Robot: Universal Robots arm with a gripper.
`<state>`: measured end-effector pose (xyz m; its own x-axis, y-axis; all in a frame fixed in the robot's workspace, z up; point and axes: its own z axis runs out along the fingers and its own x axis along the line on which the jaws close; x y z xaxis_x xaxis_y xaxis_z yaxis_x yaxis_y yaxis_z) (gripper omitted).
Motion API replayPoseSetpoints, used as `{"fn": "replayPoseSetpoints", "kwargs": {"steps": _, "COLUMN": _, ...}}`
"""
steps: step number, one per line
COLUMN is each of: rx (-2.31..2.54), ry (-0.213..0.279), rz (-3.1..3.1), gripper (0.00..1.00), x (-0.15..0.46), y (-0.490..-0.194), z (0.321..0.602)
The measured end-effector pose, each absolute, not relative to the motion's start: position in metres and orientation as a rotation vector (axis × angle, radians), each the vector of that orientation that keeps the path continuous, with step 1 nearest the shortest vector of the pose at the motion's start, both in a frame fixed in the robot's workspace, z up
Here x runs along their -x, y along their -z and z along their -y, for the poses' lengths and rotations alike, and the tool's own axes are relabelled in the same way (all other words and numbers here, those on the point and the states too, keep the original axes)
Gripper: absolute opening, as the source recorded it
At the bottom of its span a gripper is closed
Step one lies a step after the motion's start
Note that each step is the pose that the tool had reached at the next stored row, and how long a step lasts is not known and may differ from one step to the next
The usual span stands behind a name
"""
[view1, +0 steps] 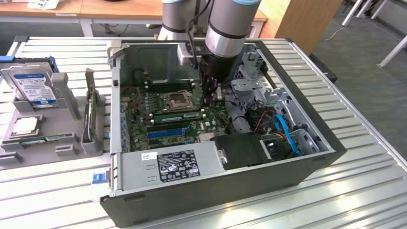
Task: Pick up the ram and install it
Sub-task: 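Press down the ram until it locks into place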
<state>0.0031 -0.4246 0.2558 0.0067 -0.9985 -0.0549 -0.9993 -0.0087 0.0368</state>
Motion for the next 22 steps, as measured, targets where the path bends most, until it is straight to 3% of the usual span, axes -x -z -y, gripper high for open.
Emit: {"fn": "replayPoseSetpoints", "kwargs": {"steps": 22, "rx": 2.220, "ry": -0.102, "rz": -2.203, "gripper": 0.10, "x": -0.003, "y": -0.240, "z": 0.425}}
